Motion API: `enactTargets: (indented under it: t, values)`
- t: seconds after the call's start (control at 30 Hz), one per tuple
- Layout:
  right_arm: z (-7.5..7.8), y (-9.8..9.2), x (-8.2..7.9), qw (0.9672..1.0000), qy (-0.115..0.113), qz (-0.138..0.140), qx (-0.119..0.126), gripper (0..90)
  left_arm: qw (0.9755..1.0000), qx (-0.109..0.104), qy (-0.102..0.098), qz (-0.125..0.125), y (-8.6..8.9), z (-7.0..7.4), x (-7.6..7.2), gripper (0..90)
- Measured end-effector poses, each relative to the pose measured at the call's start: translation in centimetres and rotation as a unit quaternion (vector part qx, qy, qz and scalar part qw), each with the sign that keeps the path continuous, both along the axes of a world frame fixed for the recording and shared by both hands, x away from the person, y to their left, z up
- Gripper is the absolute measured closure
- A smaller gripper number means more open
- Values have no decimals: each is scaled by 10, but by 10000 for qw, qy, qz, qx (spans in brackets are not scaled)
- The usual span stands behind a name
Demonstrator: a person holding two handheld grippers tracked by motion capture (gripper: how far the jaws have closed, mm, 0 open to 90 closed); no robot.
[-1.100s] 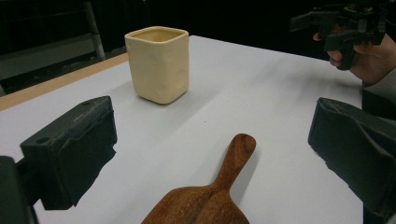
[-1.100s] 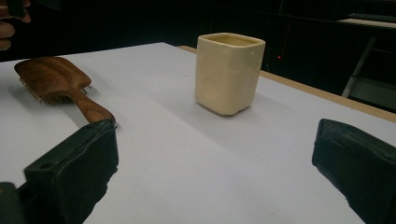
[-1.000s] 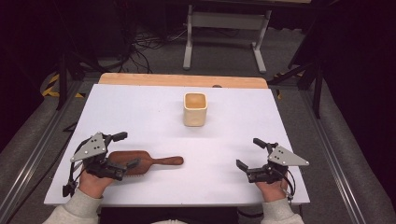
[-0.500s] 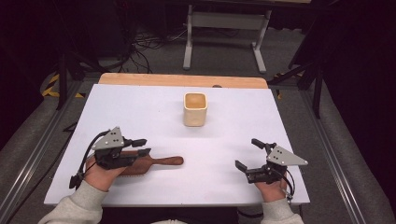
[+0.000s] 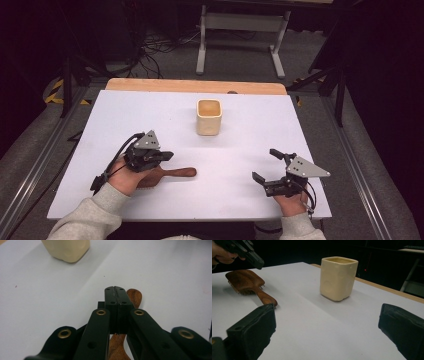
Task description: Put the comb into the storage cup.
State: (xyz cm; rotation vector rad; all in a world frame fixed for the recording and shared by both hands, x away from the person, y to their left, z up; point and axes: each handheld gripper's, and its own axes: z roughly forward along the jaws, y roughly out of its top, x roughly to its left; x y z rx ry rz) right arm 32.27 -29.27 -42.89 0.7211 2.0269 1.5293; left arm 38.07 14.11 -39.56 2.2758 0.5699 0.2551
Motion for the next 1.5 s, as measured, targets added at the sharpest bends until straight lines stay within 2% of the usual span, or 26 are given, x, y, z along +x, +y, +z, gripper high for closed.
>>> enactTargets:
  t: [0.03, 0.17, 0.2, 0.3, 0.4, 0.47, 0.57, 0.73, 0.77, 0.8, 0.9, 0.93, 0.97, 1.1, 1.13, 1.2, 1.23, 1.3, 1.5]
  values:
    - [0, 0, 0, 10000, 0, 0, 0, 20, 10000, 0, 0, 0, 0, 0, 0, 900]
    - [0, 0, 0, 10000, 3, 6, 2, 20, 9994, 279, 172, 50, -9, -3, 9, 900]
    - [0, 0, 0, 10000, 3, 6, 2, 20, 9994, 279, 172, 50, -9, -3, 9, 900]
    - [0, 0, 0, 10000, -2, 15, 5, 20, 9980, 544, 320, 62, -17, -5, 14, 900]
    - [0, 0, 0, 10000, -1, 15, 0, 20, 9951, 840, 521, 22, -26, -9, 22, 900]
    - [0, 0, 0, 10000, -2, 17, -2, 20, 9946, 886, 550, 9, -27, -10, 23, 900]
    - [0, 0, 0, 10000, 0, 29, 1, 20, 9903, 1178, 739, -50, -36, -15, 27, 900]
    - [0, -1, 0, 10000, 2, 35, -5, 20, 9848, 1494, 880, -136, -45, -19, 29, 900]
    - [0, 0, 0, 10000, 0, 35, -7, 20, 9825, 1595, 942, -167, -47, -20, 30, 900]
    - [0, 0, 0, 10000, -1, 39, -8, 20, 9815, 1647, 951, -211, -49, -21, 30, 900]
    - [0, 0, 0, 10000, -1, 48, -7, 20, 9779, 1765, 1089, -280, -53, -25, 31, 900]
    - [0, 0, 0, 10000, 0, 50, -8, 20, 9779, 1765, 1089, -280, -53, -25, 31, 900]
    - [0, 0, 0, 10000, 0, 50, -10, 20, 9755, 1860, 1124, -330, -56, -27, 30, 900]
    - [0, 0, 0, 10000, -6, 60, -9, 20, 9728, 1932, 1217, -400, -57, -29, 29, 900]
    - [0, 0, 0, 10000, -6, 60, -9, 20, 9728, 1932, 1217, -400, -57, -29, 29, 900]
    - [0, -1, 0, 10000, -1, 64, 9, 20, 9720, 1946, 1233, -473, -58, -28, 24, 900]
    - [0, -1, 0, 10000, -4, 62, 16, 20, 9707, 1989, 1249, -510, -58, -28, 22, 900]
    - [0, -1, 0, 10000, -6, 60, 15, 20, 9707, 1978, 1247, -554, -58, -28, 18, 900]
    - [0, 0, 0, 10000, 2, 64, 6, 20, 9661, 2074, 1336, -763, -57, -28, 4, 900]
